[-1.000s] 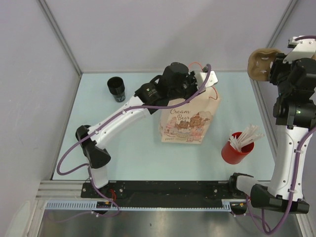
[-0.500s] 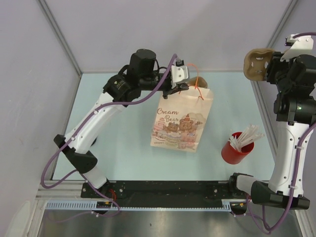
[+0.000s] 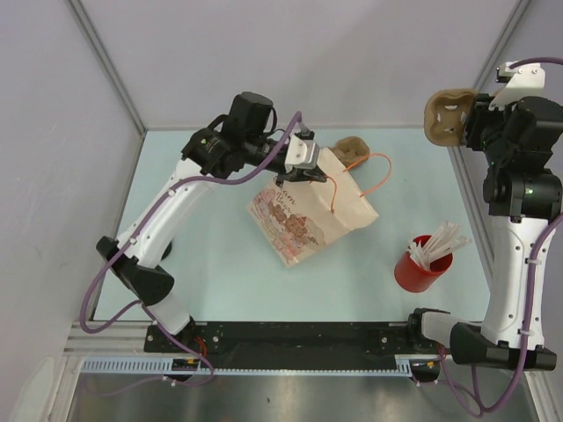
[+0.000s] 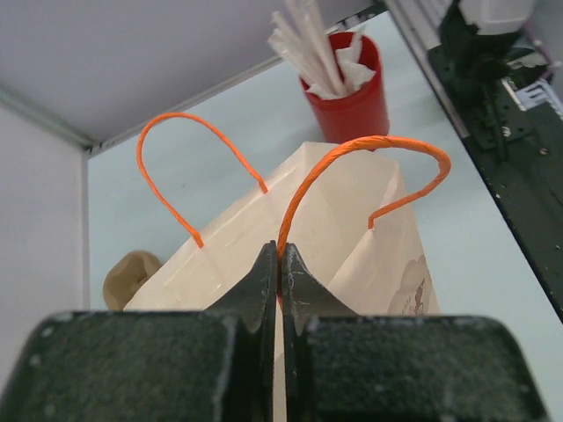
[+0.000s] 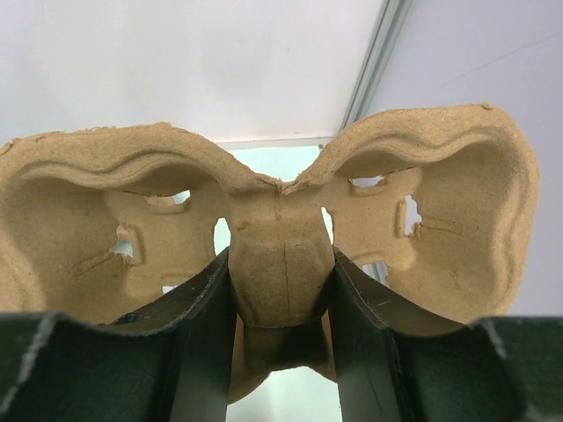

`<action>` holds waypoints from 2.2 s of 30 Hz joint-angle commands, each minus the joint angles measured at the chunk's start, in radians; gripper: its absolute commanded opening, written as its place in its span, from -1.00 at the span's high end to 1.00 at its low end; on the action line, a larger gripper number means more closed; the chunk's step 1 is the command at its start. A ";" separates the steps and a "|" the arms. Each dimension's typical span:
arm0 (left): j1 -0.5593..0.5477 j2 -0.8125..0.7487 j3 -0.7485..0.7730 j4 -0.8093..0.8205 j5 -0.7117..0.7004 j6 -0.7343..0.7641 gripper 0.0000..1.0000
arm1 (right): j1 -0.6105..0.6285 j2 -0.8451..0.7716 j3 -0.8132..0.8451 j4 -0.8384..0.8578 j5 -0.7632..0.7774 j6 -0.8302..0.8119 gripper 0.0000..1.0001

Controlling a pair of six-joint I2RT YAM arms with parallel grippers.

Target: Pack the takeout coffee

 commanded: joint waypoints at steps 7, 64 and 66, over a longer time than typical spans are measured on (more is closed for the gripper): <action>0.107 0.037 0.026 -0.343 0.491 0.512 1.00 | 0.026 0.012 0.038 0.012 0.028 0.017 0.09; 0.581 -0.389 -0.398 0.362 0.249 -0.208 -0.99 | 1.059 0.340 0.207 -0.157 0.007 -0.496 0.05; 0.583 -0.402 -0.398 0.389 0.203 -0.287 -0.99 | 1.074 0.351 0.213 -0.158 0.014 -0.498 0.05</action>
